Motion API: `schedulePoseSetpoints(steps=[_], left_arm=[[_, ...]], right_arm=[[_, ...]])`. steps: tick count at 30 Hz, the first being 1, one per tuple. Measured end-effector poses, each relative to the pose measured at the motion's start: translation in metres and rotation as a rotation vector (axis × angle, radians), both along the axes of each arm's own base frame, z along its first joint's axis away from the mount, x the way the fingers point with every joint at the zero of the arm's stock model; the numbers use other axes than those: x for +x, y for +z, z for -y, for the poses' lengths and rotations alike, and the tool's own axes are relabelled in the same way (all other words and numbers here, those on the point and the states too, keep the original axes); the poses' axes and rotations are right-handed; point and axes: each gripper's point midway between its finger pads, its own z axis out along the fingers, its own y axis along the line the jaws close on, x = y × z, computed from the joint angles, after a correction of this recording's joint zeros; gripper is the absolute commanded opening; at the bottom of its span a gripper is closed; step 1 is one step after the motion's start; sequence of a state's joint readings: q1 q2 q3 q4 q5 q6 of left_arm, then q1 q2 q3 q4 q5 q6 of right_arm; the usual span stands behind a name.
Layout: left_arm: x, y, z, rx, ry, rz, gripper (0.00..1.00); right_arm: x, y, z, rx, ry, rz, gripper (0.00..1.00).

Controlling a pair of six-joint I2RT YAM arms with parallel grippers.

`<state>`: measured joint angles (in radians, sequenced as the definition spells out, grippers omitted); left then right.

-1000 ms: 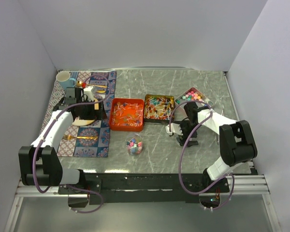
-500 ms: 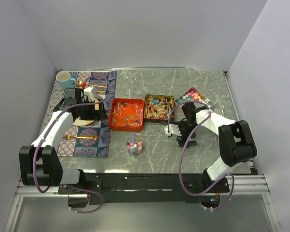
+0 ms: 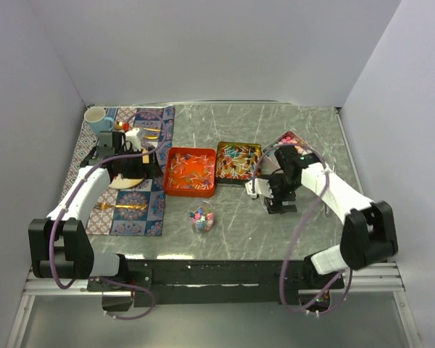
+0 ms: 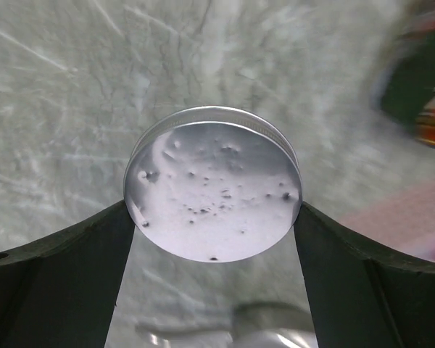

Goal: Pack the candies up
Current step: Close the bottle lid on the packing bottle.

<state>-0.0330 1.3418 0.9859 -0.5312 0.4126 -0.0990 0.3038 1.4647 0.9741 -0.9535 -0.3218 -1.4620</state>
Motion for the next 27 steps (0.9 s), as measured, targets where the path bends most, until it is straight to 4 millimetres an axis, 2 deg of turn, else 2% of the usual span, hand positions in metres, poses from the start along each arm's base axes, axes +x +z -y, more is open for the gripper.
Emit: schedulePoseSetpoints(steps=[4,8,12,16,18,20,24,27], left_arm=[[0.004,0.004,0.002,-0.012,-0.004,0.015,0.97],[0.011,0.017,0.004,-0.023,0.000,0.042,0.97],[0.017,0.029,0.000,-0.024,0.013,0.079,0.96],[0.018,0.043,-0.016,-0.020,0.065,0.121,0.96],[0.021,0.050,-0.032,-0.019,0.123,0.143,0.96],[0.023,0.055,-0.047,-0.019,0.179,0.159,0.96],[0.025,0.064,-0.076,-0.025,0.287,0.192,0.96],[0.024,0.071,-0.086,-0.021,0.317,0.216,0.96]], right_arm=[[0.006,0.057,-0.024,0.045,0.061,0.115,0.72],[0.014,0.110,-0.070,0.103,0.149,0.191,0.72],[0.025,0.143,-0.125,0.144,0.214,0.215,0.73],[0.026,0.151,-0.175,0.145,0.282,0.204,0.73],[0.020,0.147,-0.204,0.142,0.328,0.184,0.74],[0.010,0.139,-0.224,0.135,0.370,0.167,0.74],[-0.014,0.118,-0.248,0.099,0.448,0.119,0.75],[-0.025,0.108,-0.254,0.079,0.477,0.093,0.76]])
